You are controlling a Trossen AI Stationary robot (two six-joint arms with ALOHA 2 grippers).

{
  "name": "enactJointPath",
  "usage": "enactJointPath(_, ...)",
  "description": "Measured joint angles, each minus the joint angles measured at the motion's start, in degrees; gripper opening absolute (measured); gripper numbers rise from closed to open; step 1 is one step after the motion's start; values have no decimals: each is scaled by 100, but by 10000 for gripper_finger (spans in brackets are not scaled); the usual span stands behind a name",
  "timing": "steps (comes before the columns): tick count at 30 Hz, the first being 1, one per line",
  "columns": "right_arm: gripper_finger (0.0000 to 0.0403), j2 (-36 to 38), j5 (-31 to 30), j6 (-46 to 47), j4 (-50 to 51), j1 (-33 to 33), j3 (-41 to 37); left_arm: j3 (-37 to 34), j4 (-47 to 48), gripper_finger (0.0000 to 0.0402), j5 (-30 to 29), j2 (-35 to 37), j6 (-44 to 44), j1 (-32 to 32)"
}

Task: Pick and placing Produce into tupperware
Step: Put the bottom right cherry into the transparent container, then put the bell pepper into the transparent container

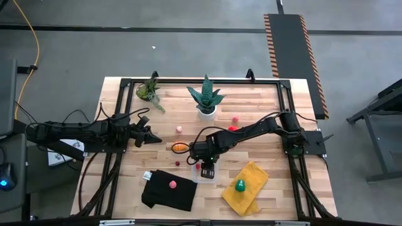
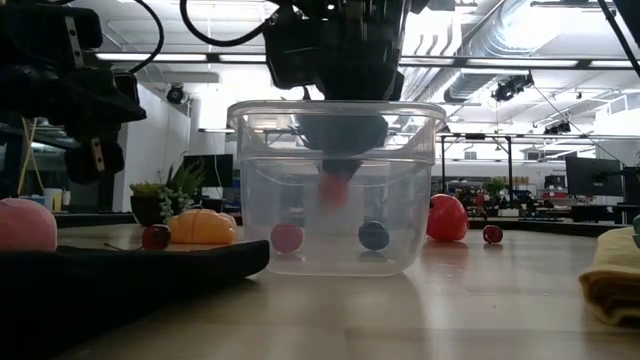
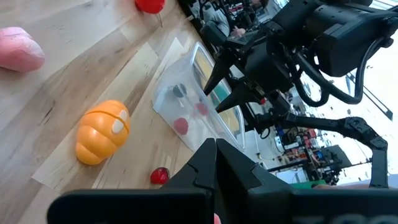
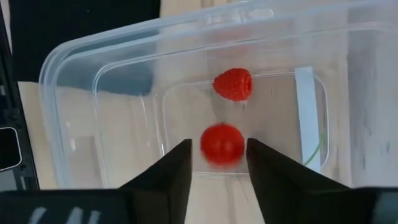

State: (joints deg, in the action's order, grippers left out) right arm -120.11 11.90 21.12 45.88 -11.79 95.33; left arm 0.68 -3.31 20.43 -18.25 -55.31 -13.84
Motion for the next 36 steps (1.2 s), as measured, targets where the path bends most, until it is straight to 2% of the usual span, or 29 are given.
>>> enactJointPath(3,162,0,-41,59,1,0,0,1,-4,1,15,2,0,-1)
enactJointPath(14,164,28,31,475,-30,20,2,1,-9,1,98,2,98,-1)
enactJointPath(19,165,192,5,627,195,150,383,1,-9,1,102,0,108,-1)
enactJointPath(27,165,977,-1262,543,373,200,717,1,-18,1,229,2,107,0)
enactJointPath(33,165,1566,-2255,764,1019,162,717,1,-23,1,254,1,109,1)
enactJointPath(36,165,1763,-2535,979,1345,85,717,1,-24,1,254,-1,139,0)
